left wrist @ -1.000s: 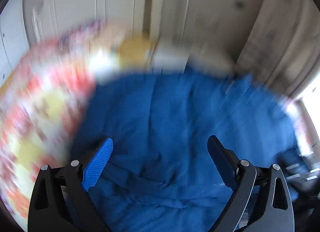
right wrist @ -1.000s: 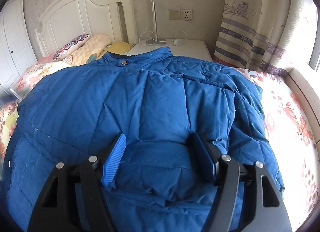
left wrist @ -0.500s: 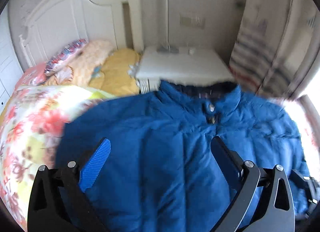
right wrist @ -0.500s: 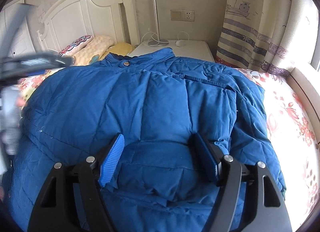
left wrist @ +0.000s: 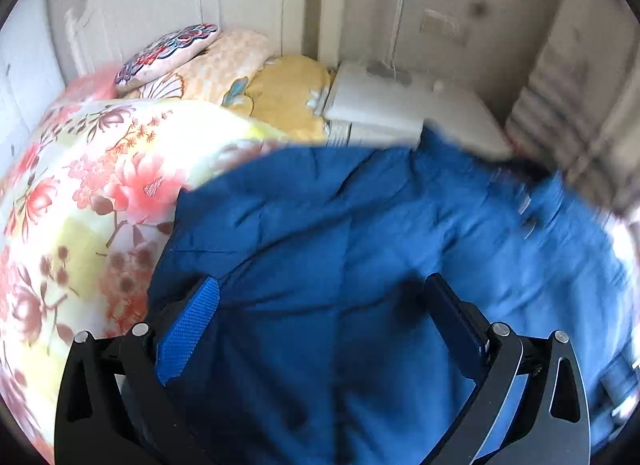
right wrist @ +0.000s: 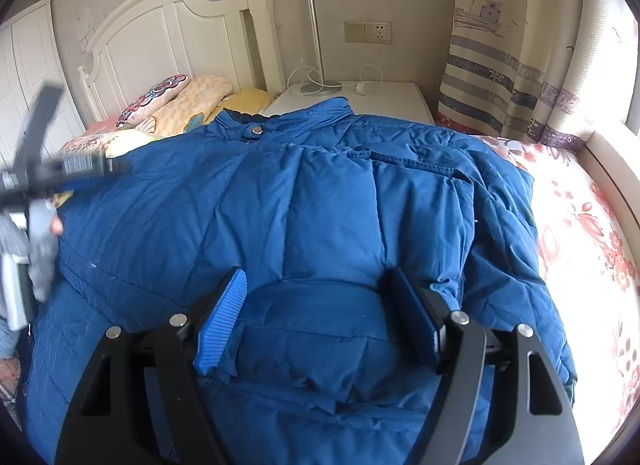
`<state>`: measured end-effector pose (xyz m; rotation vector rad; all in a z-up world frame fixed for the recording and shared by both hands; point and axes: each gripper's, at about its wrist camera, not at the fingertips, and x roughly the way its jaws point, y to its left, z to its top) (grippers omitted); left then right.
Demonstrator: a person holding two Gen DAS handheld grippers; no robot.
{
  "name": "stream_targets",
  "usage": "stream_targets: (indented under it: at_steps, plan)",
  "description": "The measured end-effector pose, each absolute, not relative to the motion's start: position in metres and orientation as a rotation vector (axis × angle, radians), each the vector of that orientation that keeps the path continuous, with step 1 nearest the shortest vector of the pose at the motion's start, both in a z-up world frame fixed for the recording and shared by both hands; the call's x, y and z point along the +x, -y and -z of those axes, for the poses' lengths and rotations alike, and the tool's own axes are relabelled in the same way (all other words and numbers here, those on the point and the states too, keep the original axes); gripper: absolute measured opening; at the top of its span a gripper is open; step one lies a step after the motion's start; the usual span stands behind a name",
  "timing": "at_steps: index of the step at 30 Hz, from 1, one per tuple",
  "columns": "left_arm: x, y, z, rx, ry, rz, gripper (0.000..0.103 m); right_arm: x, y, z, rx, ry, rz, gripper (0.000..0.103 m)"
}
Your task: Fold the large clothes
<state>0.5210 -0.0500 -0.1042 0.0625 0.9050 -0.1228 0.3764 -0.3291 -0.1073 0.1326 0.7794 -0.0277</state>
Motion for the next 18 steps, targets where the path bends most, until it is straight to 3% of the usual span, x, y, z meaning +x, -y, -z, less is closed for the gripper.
stream_targets:
  at_steps: [3,9,13,18]
  plan:
    - [0.507,0.056,0.112,0.141,-0.809,0.125,0.099,0.376,0.327,0.107,0.124,-0.778,0.034,0.074]
    - [0.501,0.061,0.113,0.160,-0.799,0.110,0.099,0.377,0.325,0.103,0.127,-0.792,0.049,0.074]
    - [0.500,0.061,0.113,0.159,-0.797,0.109,0.099,0.380,0.308,0.063,0.077,-0.703,0.083,0.074]
    - [0.503,0.060,0.113,0.159,-0.794,0.109,0.099,0.428,0.285,0.048,-0.029,-0.703,0.096,0.081]
